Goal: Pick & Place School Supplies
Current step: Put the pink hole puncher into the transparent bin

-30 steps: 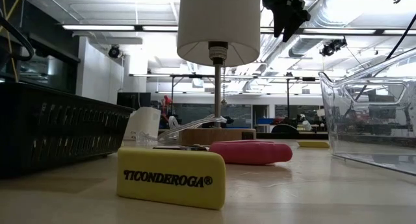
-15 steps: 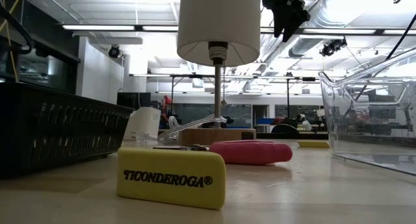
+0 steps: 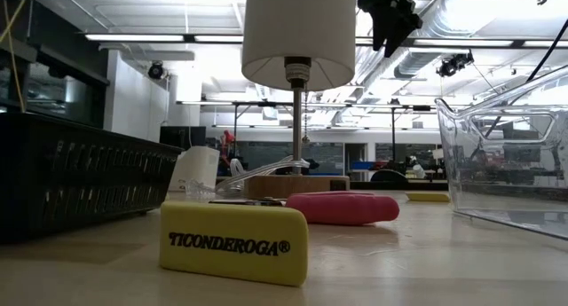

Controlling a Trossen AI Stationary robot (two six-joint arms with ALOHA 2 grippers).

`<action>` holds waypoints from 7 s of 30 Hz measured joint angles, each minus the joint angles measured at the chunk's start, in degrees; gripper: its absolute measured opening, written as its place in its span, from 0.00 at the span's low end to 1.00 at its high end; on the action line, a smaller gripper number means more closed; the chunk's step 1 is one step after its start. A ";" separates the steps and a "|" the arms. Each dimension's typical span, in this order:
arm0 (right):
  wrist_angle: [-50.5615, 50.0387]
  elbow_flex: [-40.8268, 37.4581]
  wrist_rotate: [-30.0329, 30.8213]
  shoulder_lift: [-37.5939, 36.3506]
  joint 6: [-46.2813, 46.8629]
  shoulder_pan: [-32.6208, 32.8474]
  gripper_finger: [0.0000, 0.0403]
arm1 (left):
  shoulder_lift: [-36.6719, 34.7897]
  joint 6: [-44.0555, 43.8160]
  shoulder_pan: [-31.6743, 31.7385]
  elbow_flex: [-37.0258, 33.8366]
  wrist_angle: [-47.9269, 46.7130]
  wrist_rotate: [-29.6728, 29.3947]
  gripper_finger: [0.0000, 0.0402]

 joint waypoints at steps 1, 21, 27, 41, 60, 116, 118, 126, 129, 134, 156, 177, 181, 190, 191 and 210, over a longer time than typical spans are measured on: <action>0.03 0.00 0.00 0.00 -0.14 0.00 0.60 | -1.13 1.18 0.00 0.67 -0.11 -1.57 0.11; -6.26 -0.01 1.31 -0.79 1.63 -0.12 0.60 | -6.98 58.95 2.20 8.79 26.77 -24.59 0.11; -6.24 -0.62 -6.66 -6.41 7.49 3.25 0.60 | -5.55 68.63 5.40 8.84 28.77 -24.83 0.11; -4.17 -0.48 -3.96 -18.68 29.46 33.73 0.60 | -0.81 88.51 9.18 8.82 41.85 -19.91 0.11; 21.11 -0.53 7.93 -0.95 24.26 62.46 0.60 | 6.90 127.68 12.82 8.78 74.20 8.30 0.11; 63.66 -0.45 -4.31 10.13 -12.08 58.23 0.60 | 9.67 134.65 27.88 8.76 81.46 54.49 0.11; 62.66 -0.60 -4.58 10.29 -11.95 58.25 0.60 | 9.67 134.01 28.35 8.76 81.28 56.59 0.11; 62.99 -0.53 -6.48 10.21 -10.99 57.90 0.60 | 9.67 131.69 29.93 8.76 81.04 59.26 0.11; 62.89 -0.53 -6.50 10.21 -10.52 57.90 0.60 | 9.67 131.41 30.26 8.76 80.95 59.45 0.11; 62.69 -0.53 -6.40 10.21 -10.50 57.54 0.60 | 9.67 130.40 30.10 8.76 81.02 59.43 0.11; 59.77 -0.53 -12.88 10.21 -11.40 54.03 0.60 | 9.63 121.81 29.57 8.76 81.68 54.24 0.11; 58.03 -0.53 -18.79 10.21 -10.06 52.61 0.50 | 9.63 120.71 29.55 8.76 79.51 51.45 0.11; 57.67 -0.53 -19.67 10.21 -9.87 52.39 0.40 | 9.63 120.70 29.55 8.75 79.17 51.41 0.11; 57.55 -0.53 -20.05 10.21 -9.87 52.43 0.25 | 9.63 120.70 29.59 8.76 79.07 51.36 0.11; 57.52 -0.53 -20.11 10.21 -9.87 52.42 0.24 | 9.63 120.71 29.59 8.75 79.07 51.39 0.11; 57.16 -0.51 -26.60 10.21 -8.53 50.64 0.28 | 9.63 120.70 29.59 8.76 77.41 50.47 0.11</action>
